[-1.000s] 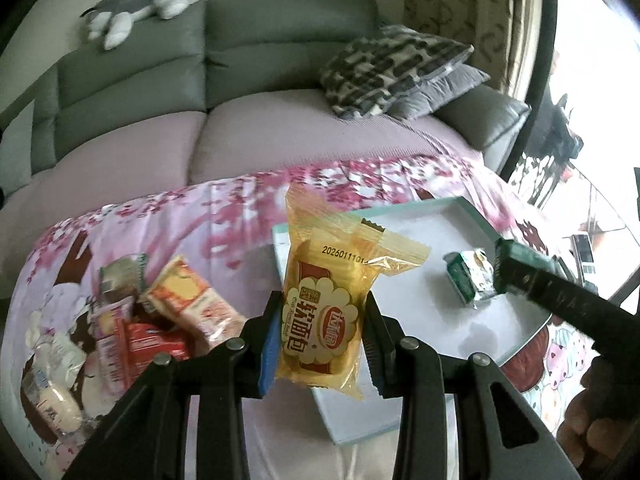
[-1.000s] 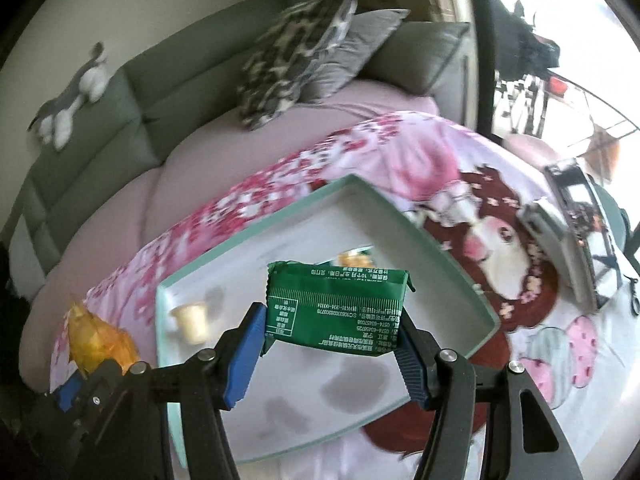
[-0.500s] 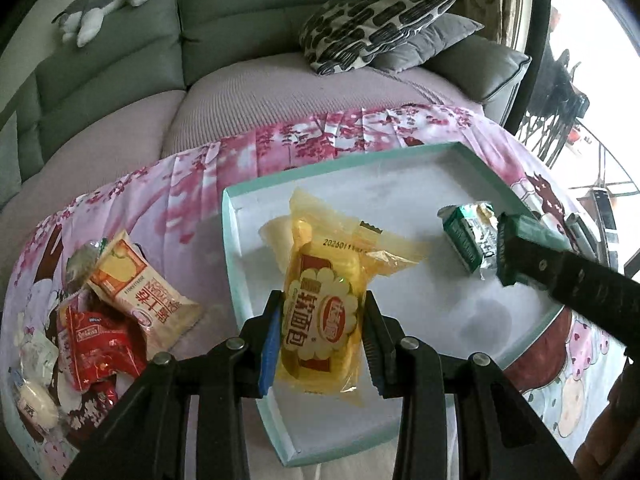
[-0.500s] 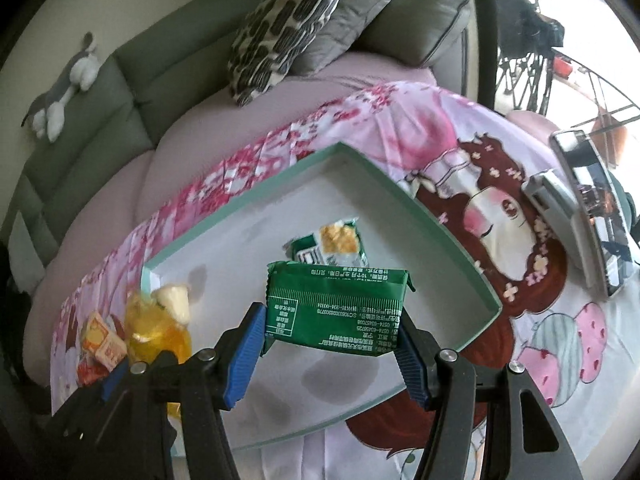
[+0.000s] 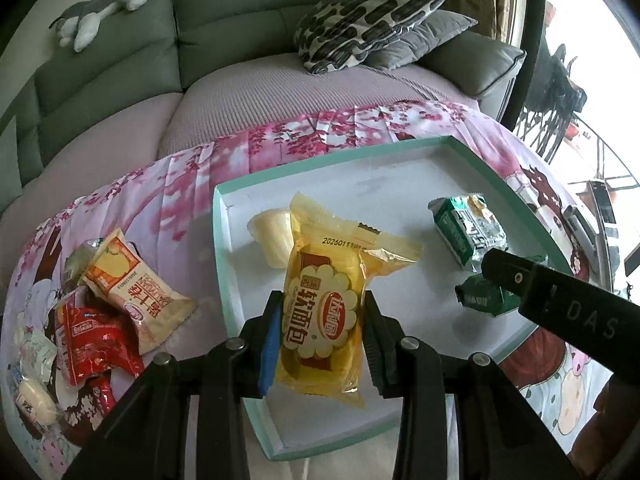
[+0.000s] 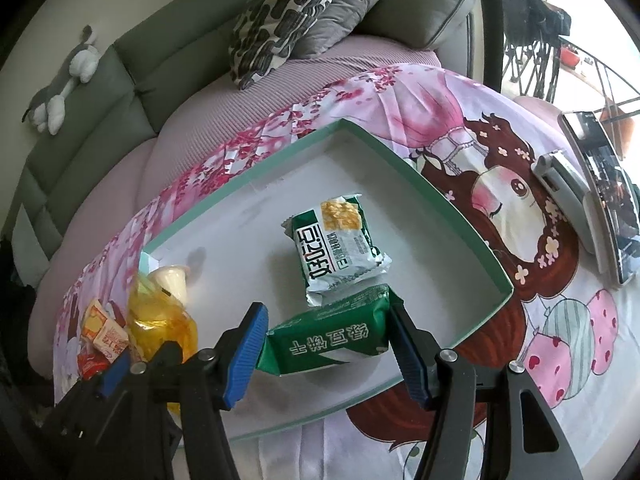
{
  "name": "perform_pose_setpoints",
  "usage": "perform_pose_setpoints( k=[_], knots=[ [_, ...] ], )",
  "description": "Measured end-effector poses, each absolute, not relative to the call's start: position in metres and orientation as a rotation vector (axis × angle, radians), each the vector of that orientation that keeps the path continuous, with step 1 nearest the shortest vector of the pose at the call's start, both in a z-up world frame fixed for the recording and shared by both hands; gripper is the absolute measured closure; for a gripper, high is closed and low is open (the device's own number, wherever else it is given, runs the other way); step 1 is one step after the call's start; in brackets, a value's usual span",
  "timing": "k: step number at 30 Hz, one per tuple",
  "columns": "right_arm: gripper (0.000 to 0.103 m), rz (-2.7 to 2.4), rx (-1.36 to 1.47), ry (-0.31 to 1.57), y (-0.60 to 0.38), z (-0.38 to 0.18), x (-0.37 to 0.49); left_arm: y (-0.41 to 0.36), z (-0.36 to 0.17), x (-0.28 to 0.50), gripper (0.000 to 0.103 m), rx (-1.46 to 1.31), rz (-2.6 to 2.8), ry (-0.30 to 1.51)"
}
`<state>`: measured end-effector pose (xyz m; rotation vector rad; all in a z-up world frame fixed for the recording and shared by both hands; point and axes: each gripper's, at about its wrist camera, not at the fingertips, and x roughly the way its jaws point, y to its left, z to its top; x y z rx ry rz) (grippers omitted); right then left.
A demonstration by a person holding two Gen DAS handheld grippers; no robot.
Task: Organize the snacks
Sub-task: 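Carry both packs into the tray and open both tools to release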
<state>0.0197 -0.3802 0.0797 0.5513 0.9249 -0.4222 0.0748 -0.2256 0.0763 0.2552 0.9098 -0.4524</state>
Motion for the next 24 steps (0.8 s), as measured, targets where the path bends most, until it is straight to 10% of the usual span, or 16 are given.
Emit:
perform_pose_setpoints(
  k=[22, 24],
  knots=[
    [0.035, -0.425, 0.548, 0.943, -0.380, 0.077, 0.022, -0.195, 0.085, 0.081, 0.034, 0.174, -0.339, 0.921],
    [0.022, -0.424, 0.535, 0.951, -0.378, 0.076, 0.023, -0.185, 0.085, 0.085, 0.030, 0.152, -0.296, 0.923]
  ],
)
